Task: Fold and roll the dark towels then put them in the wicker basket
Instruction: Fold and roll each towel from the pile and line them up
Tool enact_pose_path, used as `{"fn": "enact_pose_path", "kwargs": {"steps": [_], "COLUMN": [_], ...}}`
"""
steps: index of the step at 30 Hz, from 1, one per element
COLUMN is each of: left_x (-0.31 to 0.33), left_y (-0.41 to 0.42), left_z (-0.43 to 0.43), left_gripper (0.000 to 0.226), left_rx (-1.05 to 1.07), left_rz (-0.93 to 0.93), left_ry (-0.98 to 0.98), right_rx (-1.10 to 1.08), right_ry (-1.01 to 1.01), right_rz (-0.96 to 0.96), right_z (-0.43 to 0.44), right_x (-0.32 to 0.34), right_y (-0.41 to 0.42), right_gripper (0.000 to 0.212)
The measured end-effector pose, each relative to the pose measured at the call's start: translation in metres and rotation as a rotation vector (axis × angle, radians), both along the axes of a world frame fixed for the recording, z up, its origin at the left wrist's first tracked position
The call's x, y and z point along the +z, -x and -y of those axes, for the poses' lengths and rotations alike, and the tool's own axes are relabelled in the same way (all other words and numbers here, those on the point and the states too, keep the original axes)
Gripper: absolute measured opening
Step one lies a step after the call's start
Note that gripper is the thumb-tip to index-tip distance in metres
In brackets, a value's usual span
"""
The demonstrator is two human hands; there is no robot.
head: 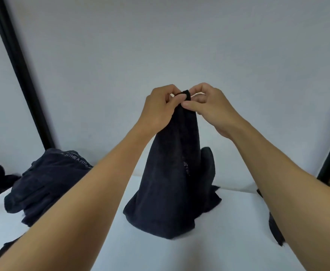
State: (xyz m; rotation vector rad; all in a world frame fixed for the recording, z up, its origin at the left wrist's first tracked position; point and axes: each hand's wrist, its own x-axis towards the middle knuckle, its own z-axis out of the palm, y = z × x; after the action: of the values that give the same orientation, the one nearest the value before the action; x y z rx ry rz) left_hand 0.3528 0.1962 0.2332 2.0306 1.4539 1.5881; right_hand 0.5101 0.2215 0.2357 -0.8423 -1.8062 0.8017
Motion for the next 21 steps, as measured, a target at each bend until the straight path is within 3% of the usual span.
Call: {"fn": "enact_pose_path", "kwargs": {"steps": [2,7,12,16,18,21], "left_x": [0.005,0.015,0.031,0.037,0.037,0.033], "left_y": [-0.005,-0.012,-0.014,-0.019,-0.021,-0.019], "left_z": [-0.002,-0.007,-0.010,-0.009,-0.006,-0.004], "left_gripper": [0.017,0.013,0.010,0.008,0.006,0.010], "left_rx": [-0.010,-0.058,-0.024,-0.010,-0.034,-0.030], "left_rz": [0.010,0.009,-0.101,-0.055,-0.036,-0.069], "left_ry": [-0.009,0.023,-0.001,-0.024,-0.013,0.064], "right_rx": [0.016,-0.024,0.040,0.062,0.032,-0.084], "right_ry": [0.029,0.010,0.076,0.097,0.060,-0.061], "right_rz": [0.002,0.084,0.037,-0.020,-0.106,-0.082], "right_z": [-0.001,0.000,0.002,0.000,-0.002,-0.004], "right_x": [0.007,0.016,0.009,0.010,0.019,0.037], "right_y": [-0.005,-0.015,-0.018,-0.018,-0.017,-0.017], "right_gripper": [0.029,0.016,0.021,0.024,0.021,0.014]}}
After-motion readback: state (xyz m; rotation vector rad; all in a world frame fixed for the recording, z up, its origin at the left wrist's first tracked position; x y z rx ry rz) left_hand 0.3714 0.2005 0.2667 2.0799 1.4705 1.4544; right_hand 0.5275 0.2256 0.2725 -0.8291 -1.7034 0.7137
